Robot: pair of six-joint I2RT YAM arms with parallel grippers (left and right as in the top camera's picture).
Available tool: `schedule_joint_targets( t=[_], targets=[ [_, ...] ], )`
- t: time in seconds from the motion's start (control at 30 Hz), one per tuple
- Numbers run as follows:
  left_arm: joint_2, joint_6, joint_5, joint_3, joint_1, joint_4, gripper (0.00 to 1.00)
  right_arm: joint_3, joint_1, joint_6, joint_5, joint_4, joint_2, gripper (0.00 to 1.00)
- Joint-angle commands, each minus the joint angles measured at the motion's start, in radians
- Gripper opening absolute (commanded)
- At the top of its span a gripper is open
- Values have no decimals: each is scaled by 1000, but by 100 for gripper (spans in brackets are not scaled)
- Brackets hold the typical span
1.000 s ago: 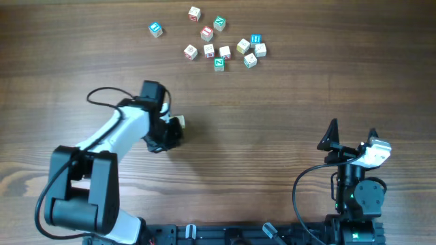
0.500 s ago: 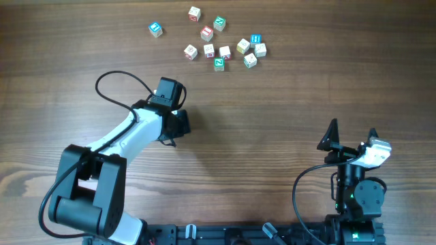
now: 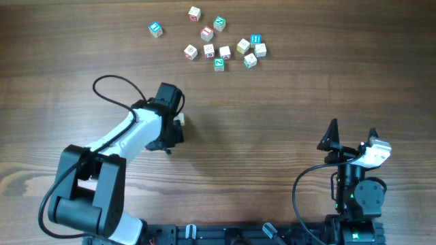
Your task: Form a horizontal line
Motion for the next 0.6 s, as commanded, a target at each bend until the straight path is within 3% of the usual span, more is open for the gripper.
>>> schedule_joint_targets(
  t=[0.0, 0.3, 0.57],
  targets=[
    [-2, -55, -61, -1, 31, 36, 4, -1, -5, -12, 6, 3, -5, 100],
    [-2, -54, 14, -1, 32, 134, 4, -1, -5, -13, 6, 3, -5, 100],
    [-43, -55, -5, 12, 124, 50, 4, -1, -5, -12, 6, 3, -5, 100]
  ],
)
